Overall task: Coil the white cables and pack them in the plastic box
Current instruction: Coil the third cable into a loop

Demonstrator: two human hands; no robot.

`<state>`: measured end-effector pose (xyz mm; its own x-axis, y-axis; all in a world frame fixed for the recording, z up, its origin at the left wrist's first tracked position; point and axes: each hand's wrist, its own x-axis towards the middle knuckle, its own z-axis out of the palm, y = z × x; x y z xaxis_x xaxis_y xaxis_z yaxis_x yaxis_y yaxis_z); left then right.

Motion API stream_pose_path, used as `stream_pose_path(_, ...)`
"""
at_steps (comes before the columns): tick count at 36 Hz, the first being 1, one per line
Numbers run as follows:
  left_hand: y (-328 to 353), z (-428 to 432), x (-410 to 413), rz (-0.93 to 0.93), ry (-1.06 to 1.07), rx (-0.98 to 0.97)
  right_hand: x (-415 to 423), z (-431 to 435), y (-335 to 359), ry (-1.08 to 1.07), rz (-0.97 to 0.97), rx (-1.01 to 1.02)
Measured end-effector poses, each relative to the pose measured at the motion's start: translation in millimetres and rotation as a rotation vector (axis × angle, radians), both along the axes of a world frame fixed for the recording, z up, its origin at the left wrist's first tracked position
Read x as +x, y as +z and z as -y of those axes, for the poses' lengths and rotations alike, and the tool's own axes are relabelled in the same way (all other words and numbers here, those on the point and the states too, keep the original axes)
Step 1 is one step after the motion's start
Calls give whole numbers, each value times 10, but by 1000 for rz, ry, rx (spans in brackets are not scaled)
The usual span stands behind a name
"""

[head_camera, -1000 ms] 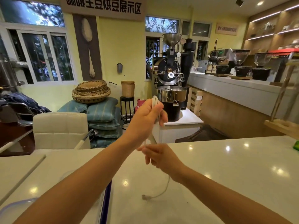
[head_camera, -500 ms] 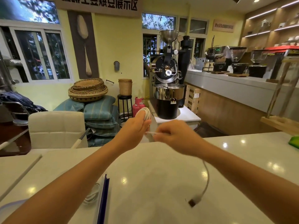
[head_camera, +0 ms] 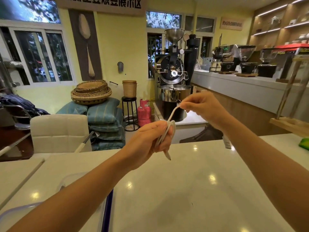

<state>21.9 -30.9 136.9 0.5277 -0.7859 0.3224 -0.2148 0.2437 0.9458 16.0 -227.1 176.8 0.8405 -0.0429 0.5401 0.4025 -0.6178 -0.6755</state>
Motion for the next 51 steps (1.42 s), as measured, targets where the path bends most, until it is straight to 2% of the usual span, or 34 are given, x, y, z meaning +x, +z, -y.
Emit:
stream_pose_path(3,43,9,-30,-57,-53,-46,13,-62,-227,41,-69,271)
stream_pose_path(9,96,93,-36,-92,-68,-131,84,-419,-719,82,-188,495)
stream_pose_path(11,109,116,-3,-78,-22,-138,69,-568,-831,68,-221,508)
stream_pose_path(14,106,146,113,7,156,-93,2,-801,-955,94,-259,413)
stream_pose_path(17,81,160,221,204,360,-29,-61,-967,-1045,108,-267,224)
stream_pose_path(22,19,78,382,431,517,115,-168,-996,-1014,48,-303,31)
stream_pose_path(28,-58,-2,512,574,546,301,-344,-958,-787,101,-359,-196)
stream_pose_path(35,-146,-46,410,659,346,546,-463,-732,-348,95,-289,-452)
stream_pose_path(37,-157,-45,368,623,279,555,-472,-681,-237,122,-268,-488)
stream_pose_path(44,-122,-149,269,172,-73,347,-417,-418,16,144,-217,-474)
stream_pose_path(51,-65,-154,199,-97,-275,216,-309,-236,12,230,-126,-254)
